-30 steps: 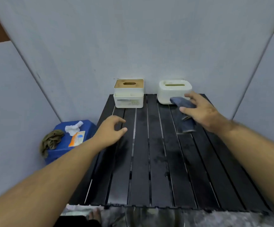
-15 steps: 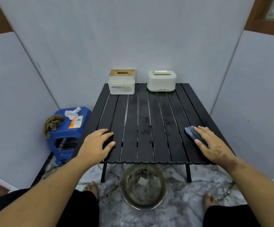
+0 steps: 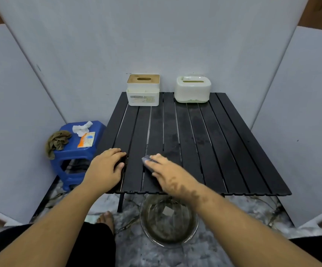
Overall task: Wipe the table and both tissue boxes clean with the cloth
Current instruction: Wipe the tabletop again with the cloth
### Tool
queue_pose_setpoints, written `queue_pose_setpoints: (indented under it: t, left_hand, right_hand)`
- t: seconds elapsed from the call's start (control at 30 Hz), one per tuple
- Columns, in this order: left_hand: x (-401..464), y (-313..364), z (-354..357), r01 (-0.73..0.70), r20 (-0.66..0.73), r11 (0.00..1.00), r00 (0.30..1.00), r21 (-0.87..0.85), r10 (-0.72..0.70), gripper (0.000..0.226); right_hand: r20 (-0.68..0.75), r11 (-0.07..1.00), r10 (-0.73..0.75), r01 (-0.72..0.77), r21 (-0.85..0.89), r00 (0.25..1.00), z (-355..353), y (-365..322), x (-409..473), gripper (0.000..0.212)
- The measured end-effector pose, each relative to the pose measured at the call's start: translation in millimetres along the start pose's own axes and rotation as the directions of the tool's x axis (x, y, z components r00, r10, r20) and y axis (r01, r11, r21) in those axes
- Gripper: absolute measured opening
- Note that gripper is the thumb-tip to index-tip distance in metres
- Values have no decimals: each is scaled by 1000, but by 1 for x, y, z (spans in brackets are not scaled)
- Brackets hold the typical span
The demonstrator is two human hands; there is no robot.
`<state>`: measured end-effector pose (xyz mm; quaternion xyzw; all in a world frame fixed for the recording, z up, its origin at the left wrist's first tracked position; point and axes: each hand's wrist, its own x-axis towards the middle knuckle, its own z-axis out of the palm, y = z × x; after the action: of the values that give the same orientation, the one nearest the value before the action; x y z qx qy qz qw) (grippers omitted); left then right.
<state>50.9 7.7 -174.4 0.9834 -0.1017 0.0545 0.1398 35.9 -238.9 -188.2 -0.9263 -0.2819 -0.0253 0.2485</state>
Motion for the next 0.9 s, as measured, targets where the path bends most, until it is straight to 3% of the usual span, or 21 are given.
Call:
queue_pose_setpoints:
  t: [0.1,0.17,0.23,0.33,0.4,0.47,0.6,0.7,0.8,0.9]
  left_hand:
    - [0,-4,4,-16,-4,1000,1000,7,16,43]
    - [0,-3,5,-18,-4,1000,1000,0,18,48]
    - [1,-2,5,-22,-11,1000,1000,-6,22,47]
    - [2,-4,6,-32,-33,999,999,-5,32,45]
    - [2,-4,7,-32,-38,999,999,-5,32,44]
    - [1,-4,7,-30,-39,1000,999,-10,29,43]
    - [1,-6,7,6,-44,999,999,-54,-8,42]
    - [1,-11,7,108,-86,986,989,-125,-120,38]
    - [0,-12,9,120,-85,985,988,-120,-131,38]
    - [0,-11,8,102,-87,989,990,-105,-111,38]
  right_hand:
    - [-112,989,137,-142,-36,984,-39,68,-6,45]
    - [-240,931,338,-360,-55,910,-69,127,-17,42]
    - [-276,825,530,-563,-50,802,-94,170,-27,41]
    - [-283,753,629,-658,-11,724,-106,193,-22,39]
    - [-276,787,591,-617,-8,758,-97,179,-3,38]
    - [-236,864,490,-503,4,839,-75,147,23,41]
    - [-80,991,128,-130,-21,988,-5,50,61,51]
    - [7,999,-52,52,-13,999,25,6,64,51]
    - [65,980,-197,195,42,978,22,15,67,43]
    - [41,981,-196,195,18,980,6,44,84,43]
